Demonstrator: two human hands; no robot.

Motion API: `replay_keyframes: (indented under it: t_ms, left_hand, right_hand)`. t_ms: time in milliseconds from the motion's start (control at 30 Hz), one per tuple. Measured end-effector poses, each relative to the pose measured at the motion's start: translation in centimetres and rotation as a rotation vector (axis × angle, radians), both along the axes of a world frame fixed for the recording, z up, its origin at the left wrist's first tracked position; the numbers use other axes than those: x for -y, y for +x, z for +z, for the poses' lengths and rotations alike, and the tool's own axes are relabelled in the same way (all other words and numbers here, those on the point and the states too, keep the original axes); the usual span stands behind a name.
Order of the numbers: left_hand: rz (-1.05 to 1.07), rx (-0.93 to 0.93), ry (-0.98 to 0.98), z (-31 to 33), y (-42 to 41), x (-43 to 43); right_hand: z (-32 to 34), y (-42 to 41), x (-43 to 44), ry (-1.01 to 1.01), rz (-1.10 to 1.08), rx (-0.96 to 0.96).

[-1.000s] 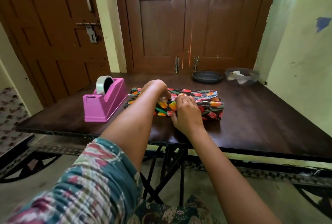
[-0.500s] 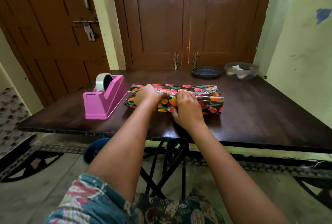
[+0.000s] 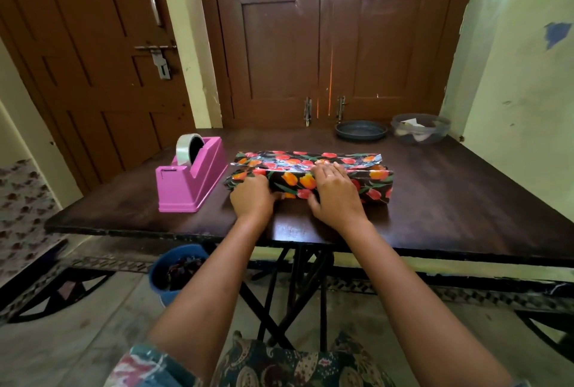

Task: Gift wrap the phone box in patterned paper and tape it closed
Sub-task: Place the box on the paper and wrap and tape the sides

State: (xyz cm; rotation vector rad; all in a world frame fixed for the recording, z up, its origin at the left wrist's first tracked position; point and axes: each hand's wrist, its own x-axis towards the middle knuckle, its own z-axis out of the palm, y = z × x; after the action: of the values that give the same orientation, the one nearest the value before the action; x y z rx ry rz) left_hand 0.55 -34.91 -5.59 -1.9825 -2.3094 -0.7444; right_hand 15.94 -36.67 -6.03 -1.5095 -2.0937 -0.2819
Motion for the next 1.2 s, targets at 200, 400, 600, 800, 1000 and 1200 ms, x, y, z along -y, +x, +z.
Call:
replay_keyframes:
  t_ms: [200,400,600,800,1000,1200]
  left_hand:
    - [-0.328,0.109,0.363,2.3,0.2,-0.6]
    - [-0.469,-0.399,0.146,0.2,-1.0,-2.2]
    - [-0.369,-0.433,0.190,1.7,-1.5,-1.8]
    - [-0.447,-0.165,0.155,3.4,-5.4,-2.8]
    - [-0.476,-0.158,0.263,2.4,-5.7,-2.9]
    - [-0.478,-0.205,0.341,2.2,-5.7,-3.1]
  right_hand:
    - [-0.2,-0.3,0.0,0.012,-0.015,-0.029]
    - [-0.3,-0.3,-0.1,0.032,-0.025,-0.023]
    - [-0.1,-0.2,-0.2,0.005,-0.017,0.017]
    - [1.0,0.2,0.2,-0.070,-0.005,0.081]
    - [3.9,0.4,0.1,-0.370,-0.038,0.144]
    - [4.3,-3.0,0.1,-0.097,0.011,0.103]
